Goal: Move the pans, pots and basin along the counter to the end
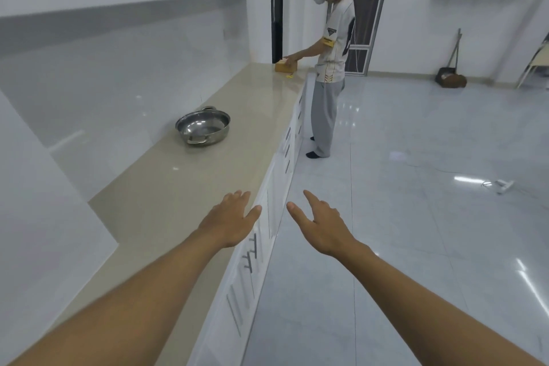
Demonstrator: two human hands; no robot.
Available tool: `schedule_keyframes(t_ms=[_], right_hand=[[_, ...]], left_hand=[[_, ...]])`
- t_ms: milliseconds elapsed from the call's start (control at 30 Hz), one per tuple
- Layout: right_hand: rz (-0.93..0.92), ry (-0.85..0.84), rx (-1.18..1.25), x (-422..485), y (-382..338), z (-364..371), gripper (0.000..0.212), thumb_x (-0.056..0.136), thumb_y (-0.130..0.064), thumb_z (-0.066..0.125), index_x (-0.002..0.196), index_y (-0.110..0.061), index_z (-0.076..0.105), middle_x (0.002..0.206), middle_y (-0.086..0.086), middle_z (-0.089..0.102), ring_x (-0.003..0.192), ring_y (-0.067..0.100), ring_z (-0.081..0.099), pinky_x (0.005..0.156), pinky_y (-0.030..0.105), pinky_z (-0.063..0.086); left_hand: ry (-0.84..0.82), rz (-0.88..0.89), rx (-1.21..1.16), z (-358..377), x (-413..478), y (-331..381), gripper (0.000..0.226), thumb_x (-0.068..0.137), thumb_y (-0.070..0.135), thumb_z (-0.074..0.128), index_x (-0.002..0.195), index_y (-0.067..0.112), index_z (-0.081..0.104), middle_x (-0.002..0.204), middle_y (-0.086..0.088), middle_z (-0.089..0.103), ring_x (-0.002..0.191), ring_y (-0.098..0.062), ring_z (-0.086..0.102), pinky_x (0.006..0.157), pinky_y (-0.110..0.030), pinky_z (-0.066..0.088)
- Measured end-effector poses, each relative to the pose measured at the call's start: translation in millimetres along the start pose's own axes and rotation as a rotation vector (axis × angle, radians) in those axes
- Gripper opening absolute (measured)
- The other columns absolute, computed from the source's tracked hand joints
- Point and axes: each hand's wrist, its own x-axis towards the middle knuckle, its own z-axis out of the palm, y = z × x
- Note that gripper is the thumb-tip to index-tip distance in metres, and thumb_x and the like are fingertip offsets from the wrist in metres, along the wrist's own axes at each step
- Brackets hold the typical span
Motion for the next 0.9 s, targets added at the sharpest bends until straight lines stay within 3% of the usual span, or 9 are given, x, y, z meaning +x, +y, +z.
schedule_keyframes(t_ms=[233, 500, 800, 900], right_hand=[[-0.002, 0.033, -0.044, 101, -14, -18, 0.075, 0.095, -0.068, 0.036, 0.157, -0.029, 0.022, 0.158, 0.004, 0.036, 0.147, 0.031, 0.024, 0.119, 0.052, 0.015], [0.028, -0.017, -0.023, 206, -22, -22, 0.08, 0.094, -0.069, 0.036, 0.159, -0.026, 0.017, 0.161, 0.008, 0.03, 0.15, 0.032, 0.018, 0.122, 0.053, 0.015], [-0.096, -0.115, -0.039, 346, -19, -41, 0.081, 0.095, -0.069, 0.036, 0.159, -0.024, 0.017, 0.16, 0.009, 0.03, 0.15, 0.029, 0.017, 0.121, 0.053, 0.014], [-0.112, -0.16, -0.023, 393, -14, -47, 0.082, 0.093, -0.07, 0.037, 0.158, -0.024, 0.018, 0.16, 0.011, 0.03, 0.15, 0.029, 0.015, 0.121, 0.052, 0.013]], left_hand=[[-0.011, 0.015, 0.026, -34, 117, -10, 0.07, 0.1, 0.058, 0.024, 0.158, 0.022, 0.011, 0.167, 0.001, 0.005, 0.153, -0.017, 0.001, 0.122, -0.043, 0.015], [-0.02, -0.024, 0.002, -52, 208, -25, 0.067, 0.101, 0.055, 0.024, 0.158, 0.02, 0.013, 0.166, 0.001, 0.009, 0.152, -0.017, 0.007, 0.121, -0.042, 0.018], [0.022, -0.155, -0.059, -58, 310, -29, 0.065, 0.102, 0.053, 0.025, 0.157, 0.02, 0.017, 0.166, 0.0, 0.013, 0.152, -0.017, 0.01, 0.12, -0.044, 0.02], [0.036, -0.215, -0.052, -59, 342, -25, 0.06, 0.102, 0.052, 0.027, 0.151, 0.018, 0.027, 0.162, -0.003, 0.023, 0.148, -0.022, 0.021, 0.117, -0.044, 0.025]])
